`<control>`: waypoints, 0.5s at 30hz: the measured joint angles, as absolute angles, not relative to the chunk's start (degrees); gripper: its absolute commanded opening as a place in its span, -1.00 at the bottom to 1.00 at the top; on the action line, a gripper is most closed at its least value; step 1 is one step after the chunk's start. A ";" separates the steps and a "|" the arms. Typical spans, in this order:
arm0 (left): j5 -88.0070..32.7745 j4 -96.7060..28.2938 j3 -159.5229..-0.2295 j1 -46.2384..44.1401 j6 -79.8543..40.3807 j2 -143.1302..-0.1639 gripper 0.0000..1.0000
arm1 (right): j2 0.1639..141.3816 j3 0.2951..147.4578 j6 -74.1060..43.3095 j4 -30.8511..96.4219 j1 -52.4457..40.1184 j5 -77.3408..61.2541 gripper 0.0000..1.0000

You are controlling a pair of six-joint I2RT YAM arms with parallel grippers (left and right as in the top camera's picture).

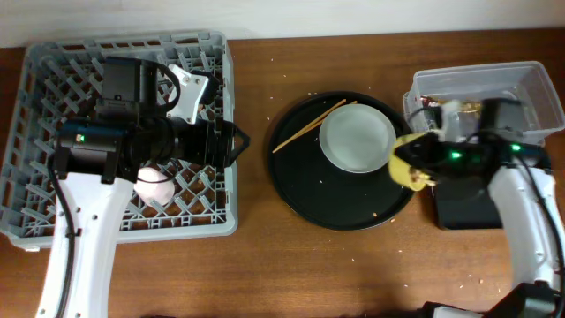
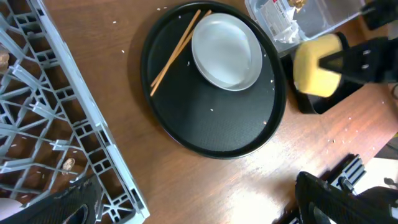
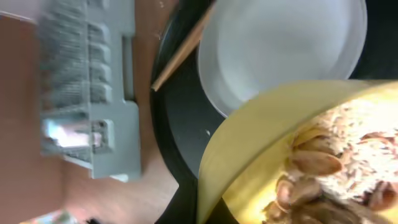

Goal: Sort waste into correct bins and load items into the dishwasher rack
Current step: 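Lift the yellow bowl with the right gripper and dump rice onto the black tray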

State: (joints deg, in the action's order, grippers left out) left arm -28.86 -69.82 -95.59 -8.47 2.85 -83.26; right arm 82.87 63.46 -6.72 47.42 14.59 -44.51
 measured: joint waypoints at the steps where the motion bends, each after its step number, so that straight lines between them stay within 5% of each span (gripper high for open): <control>1: -28.84 -69.80 -95.59 -8.47 2.85 -83.26 0.98 | 83.40 62.96 -5.26 46.70 18.98 -47.00 -0.92; 8: -28.67 -69.80 -95.59 -8.47 2.85 -83.26 0.98 | 85.14 43.79 -2.83 18.94 44.77 -70.30 -0.92; 15: -28.67 -69.80 -95.59 -8.47 2.85 -83.26 0.98 | 85.14 40.27 -2.17 15.88 51.66 -83.88 -0.92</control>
